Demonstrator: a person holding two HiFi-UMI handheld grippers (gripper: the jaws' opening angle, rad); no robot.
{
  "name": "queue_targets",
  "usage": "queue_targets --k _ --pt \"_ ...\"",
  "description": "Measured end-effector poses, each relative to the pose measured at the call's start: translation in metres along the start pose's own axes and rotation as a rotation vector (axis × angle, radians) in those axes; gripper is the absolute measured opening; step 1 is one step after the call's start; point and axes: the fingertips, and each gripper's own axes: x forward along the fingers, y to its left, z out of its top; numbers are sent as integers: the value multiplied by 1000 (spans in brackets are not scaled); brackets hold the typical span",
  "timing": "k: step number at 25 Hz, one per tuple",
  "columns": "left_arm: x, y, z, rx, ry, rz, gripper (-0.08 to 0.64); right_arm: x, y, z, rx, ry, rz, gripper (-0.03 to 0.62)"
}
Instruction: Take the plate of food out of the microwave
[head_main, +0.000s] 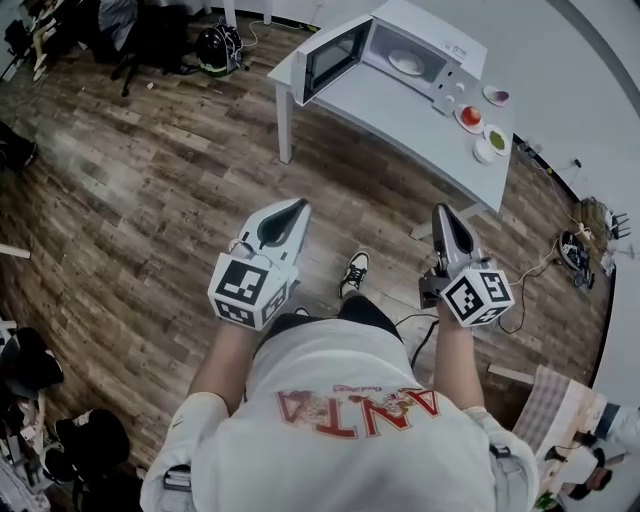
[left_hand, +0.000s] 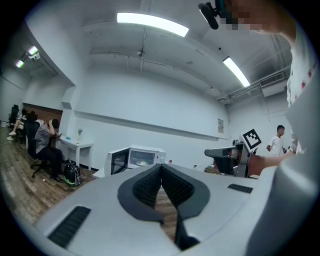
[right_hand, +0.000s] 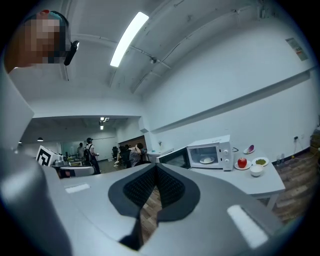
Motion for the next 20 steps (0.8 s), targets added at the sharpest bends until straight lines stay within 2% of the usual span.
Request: queue_targets --k 6,9,14,20 --pt "23 24 -2 10 19 8 9 48 -12 -8 39 4 24 3" --pt "42 33 6 -9 17 -2 9 69 -23 -3 55 -5 31 3" --pt "96 37 25 29 15 -10 9 102 -71 5 94 -1 34 3" --pt "165 46 36 18 44 9 9 148 -131 24 151 -10 55 3"
